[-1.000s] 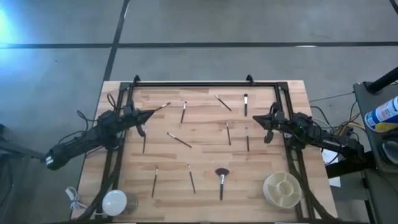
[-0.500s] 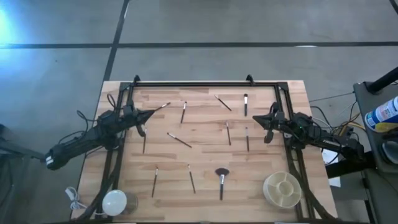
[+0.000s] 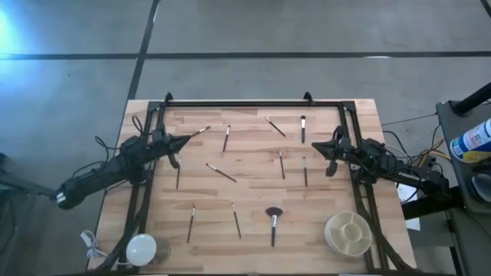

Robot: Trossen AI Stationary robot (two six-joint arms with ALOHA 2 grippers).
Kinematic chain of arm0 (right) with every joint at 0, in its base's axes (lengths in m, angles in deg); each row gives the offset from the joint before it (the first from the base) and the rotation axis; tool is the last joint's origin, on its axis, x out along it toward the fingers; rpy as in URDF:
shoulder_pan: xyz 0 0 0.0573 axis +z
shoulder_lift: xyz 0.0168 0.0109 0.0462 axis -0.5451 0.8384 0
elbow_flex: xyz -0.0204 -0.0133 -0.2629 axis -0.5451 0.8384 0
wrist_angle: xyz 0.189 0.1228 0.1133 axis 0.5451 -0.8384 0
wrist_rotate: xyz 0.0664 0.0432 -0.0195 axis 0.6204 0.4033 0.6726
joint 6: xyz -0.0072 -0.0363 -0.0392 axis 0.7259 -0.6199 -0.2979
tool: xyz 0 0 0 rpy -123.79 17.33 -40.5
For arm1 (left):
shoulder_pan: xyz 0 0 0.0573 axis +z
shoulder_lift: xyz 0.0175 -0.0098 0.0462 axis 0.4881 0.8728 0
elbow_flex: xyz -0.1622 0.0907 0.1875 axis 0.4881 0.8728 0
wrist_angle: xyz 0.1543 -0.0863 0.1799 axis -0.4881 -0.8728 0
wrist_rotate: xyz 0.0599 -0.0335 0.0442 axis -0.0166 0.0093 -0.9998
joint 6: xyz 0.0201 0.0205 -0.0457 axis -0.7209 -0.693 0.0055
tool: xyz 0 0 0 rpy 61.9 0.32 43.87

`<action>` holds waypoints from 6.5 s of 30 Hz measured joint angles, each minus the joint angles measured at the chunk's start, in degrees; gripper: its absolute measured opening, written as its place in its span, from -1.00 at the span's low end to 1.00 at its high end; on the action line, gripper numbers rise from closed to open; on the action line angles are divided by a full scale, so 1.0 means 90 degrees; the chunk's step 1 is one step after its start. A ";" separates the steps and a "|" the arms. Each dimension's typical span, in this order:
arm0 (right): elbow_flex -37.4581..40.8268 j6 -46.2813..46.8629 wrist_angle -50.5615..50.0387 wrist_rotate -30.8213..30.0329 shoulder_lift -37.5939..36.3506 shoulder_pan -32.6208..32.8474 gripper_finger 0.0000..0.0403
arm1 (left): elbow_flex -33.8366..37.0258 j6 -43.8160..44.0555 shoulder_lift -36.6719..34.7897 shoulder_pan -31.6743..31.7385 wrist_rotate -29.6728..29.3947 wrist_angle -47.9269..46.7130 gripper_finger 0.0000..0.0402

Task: Put items in baskets/containers

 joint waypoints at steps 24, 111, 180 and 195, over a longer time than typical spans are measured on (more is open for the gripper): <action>0.0002 -0.0010 0.0000 -0.0002 -0.0001 0.0000 -0.96 | 0.0000 0.0000 0.0001 0.0002 -0.0002 -0.0001 -1.00; 0.0002 -0.0537 0.1470 0.0006 0.0922 0.0002 -0.96 | -0.5203 -0.1003 0.9867 0.1966 -0.0288 -0.1931 -0.33; -0.0023 0.1600 0.6260 0.0345 0.5843 0.0304 -0.88 | -0.3011 0.1281 1.0378 -0.1104 0.1024 0.9570 -1.00; -0.2616 0.1554 0.6489 0.0736 0.9172 0.0828 -0.29 | -0.3541 0.1343 1.0971 -0.1277 0.1212 0.9673 -1.00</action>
